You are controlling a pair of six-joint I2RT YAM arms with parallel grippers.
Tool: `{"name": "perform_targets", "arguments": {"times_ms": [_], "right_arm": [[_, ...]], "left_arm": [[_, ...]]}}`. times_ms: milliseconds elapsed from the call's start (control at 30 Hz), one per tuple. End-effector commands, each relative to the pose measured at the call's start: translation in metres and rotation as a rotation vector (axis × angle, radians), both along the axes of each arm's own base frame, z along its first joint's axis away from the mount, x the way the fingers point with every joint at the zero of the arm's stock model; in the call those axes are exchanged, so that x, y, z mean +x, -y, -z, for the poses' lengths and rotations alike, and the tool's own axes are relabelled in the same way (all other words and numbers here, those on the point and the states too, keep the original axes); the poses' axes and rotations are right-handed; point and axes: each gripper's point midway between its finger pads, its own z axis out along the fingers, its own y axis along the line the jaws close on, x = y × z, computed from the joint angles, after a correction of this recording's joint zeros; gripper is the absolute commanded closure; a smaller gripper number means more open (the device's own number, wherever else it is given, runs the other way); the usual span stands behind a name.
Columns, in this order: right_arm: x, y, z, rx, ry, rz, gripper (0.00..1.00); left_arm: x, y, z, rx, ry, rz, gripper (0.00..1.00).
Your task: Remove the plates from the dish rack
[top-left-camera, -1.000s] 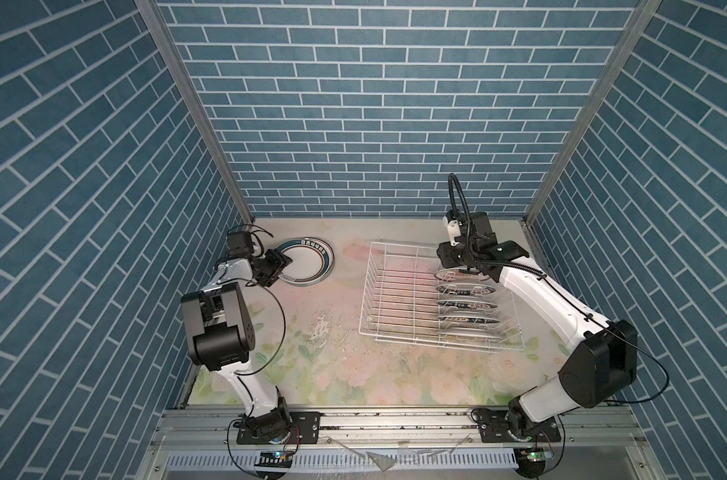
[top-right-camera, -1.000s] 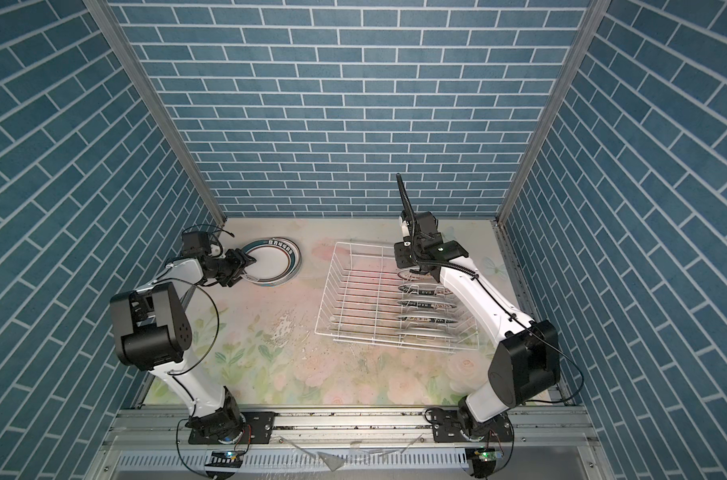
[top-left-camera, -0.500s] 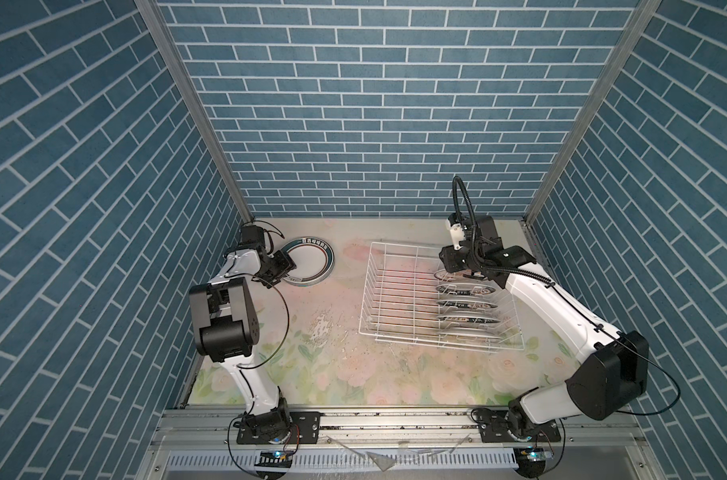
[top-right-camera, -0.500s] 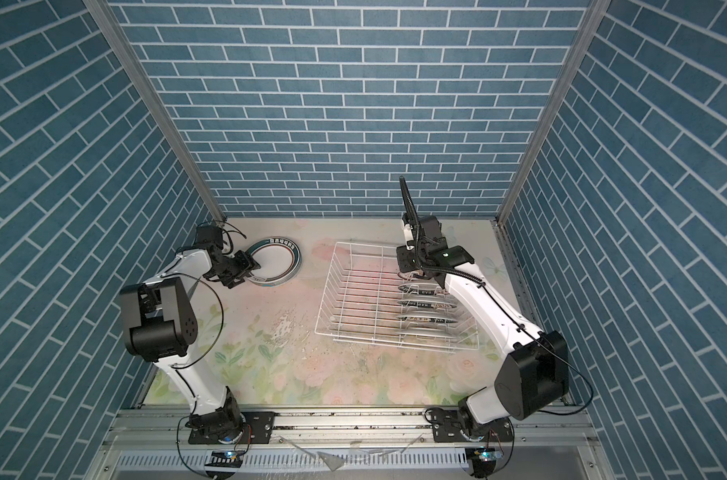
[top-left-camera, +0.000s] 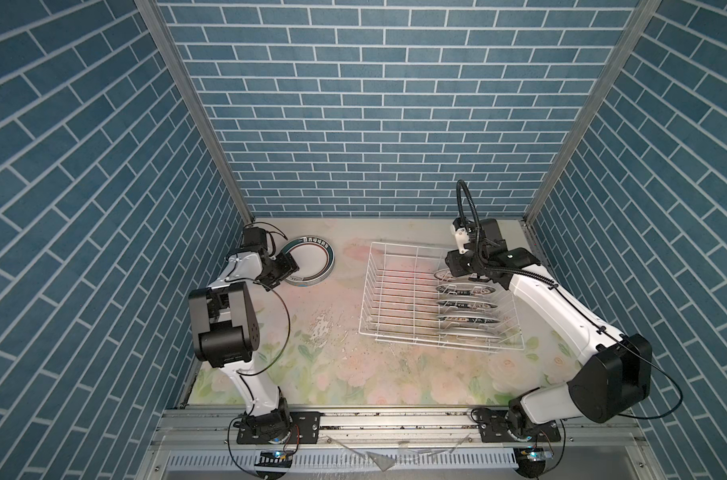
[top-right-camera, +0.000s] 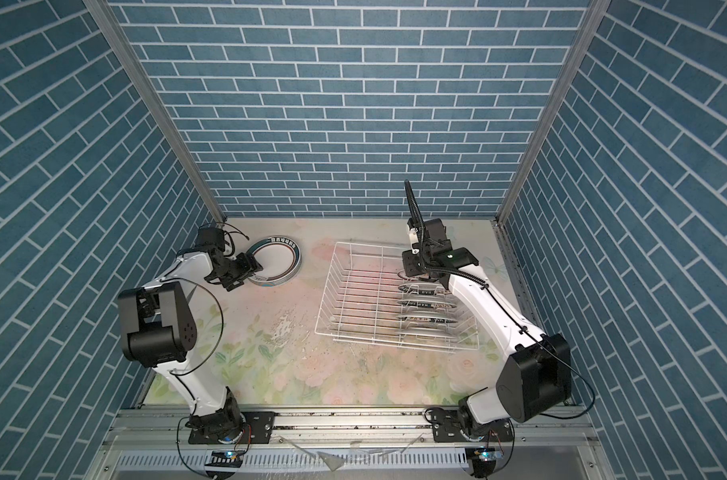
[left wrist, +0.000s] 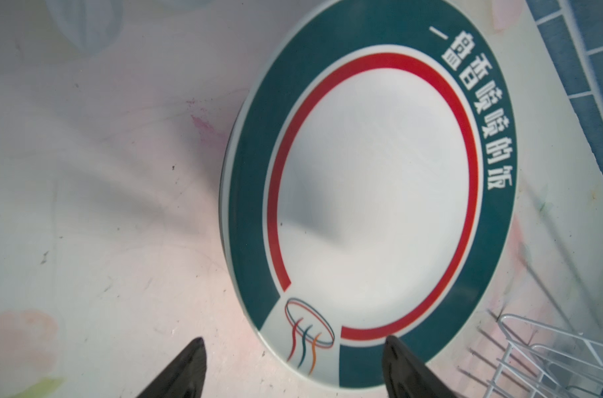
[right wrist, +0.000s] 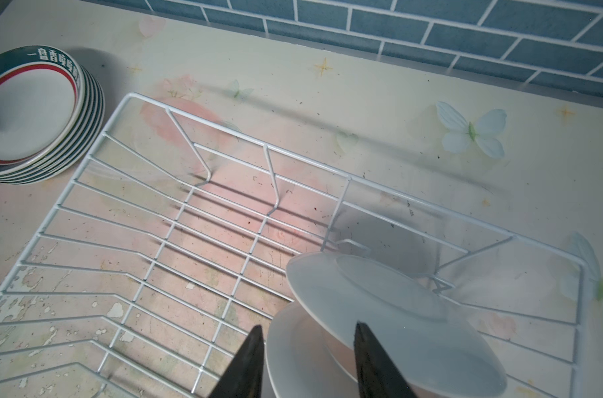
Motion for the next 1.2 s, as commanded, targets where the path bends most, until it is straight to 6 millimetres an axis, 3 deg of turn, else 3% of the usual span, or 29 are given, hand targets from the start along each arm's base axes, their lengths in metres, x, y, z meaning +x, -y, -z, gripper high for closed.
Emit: {"name": "perform_targets", "arguments": {"times_ms": [0,33,67,267,433,600,767,933,1167], "right_arm": [[-0.026,0.02,-0.002,-0.081,-0.03,-0.028,0.56],[-0.031,0.023,-0.004,-0.088,-0.036,-0.027,0.56],[-0.037,0.027,-0.007,-0.095,-0.034,-0.019,0.57],[-0.06,0.054,-0.019,-0.111,0.007,0.067,0.56],[-0.063,0.063,-0.02,-0.109,0.008,0.102,0.56],[-0.047,0.062,-0.018,-0.08,-0.013,0.106,0.56],[-0.027,0.053,-0.017,-0.052,-0.026,0.082,0.56],[-0.014,0.044,-0.013,-0.024,-0.04,0.063,0.56],[-0.014,0.049,-0.022,-0.025,-0.013,0.071,0.57]], "left_arm": [[-0.013,0.016,-0.035,0.043,0.101,0.07,0.16],[-0.018,0.021,-0.04,0.048,0.115,0.087,0.05],[-0.025,0.028,-0.046,0.052,0.134,0.106,0.01],[-0.067,0.08,-0.062,0.041,0.213,0.196,0.01],[-0.115,0.134,-0.065,0.016,0.211,0.311,0.08],[-0.171,0.147,-0.056,0.051,0.177,0.347,0.17],[-0.21,0.155,-0.049,0.066,0.17,0.377,0.21],[-0.217,0.181,-0.049,-0.012,0.205,0.426,0.24],[-0.197,0.216,-0.054,-0.028,0.223,0.496,0.29]]}}
